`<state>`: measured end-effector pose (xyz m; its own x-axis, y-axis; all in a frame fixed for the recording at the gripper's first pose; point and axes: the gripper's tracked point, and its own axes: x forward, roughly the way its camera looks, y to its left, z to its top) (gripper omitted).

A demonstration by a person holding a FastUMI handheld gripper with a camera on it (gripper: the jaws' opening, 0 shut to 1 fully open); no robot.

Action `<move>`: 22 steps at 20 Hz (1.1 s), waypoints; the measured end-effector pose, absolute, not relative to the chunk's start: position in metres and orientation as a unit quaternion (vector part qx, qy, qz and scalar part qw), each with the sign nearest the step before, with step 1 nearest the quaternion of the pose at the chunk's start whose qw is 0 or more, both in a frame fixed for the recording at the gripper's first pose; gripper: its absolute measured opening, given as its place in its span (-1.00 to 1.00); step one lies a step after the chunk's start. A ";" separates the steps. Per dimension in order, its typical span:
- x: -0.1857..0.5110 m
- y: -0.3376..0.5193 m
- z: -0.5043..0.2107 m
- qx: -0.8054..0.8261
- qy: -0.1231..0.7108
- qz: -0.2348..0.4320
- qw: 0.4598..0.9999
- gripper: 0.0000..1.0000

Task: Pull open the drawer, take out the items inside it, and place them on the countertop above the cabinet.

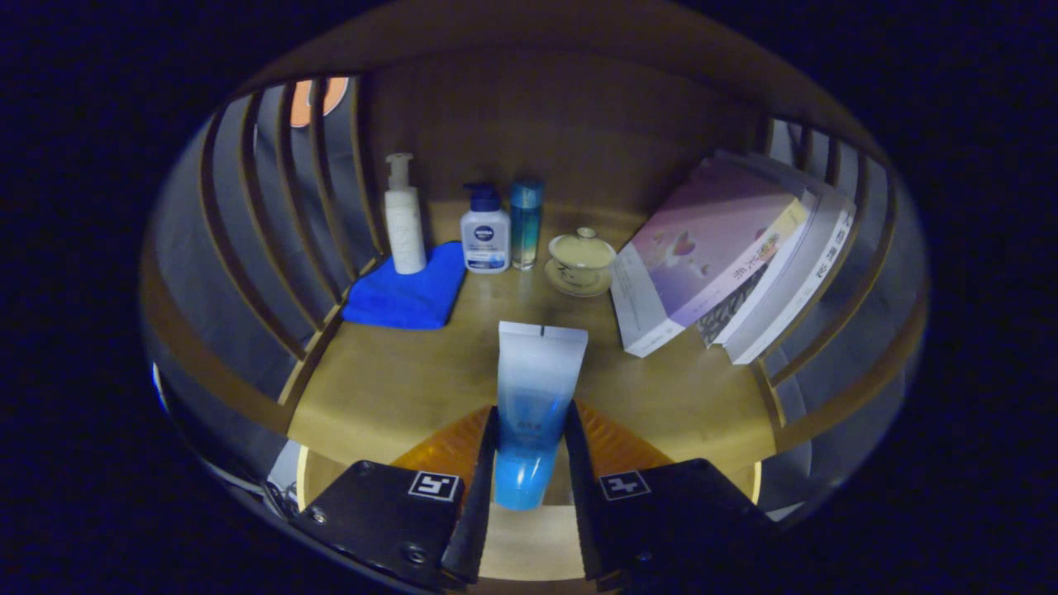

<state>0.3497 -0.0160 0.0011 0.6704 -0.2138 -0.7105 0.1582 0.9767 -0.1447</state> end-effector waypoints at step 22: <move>0.311 0.006 0.005 -0.052 0.354 -0.053 0.932 0.21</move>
<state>0.3106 0.0058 0.0051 0.7433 -0.1349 -0.6552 0.0610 0.9890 -0.1344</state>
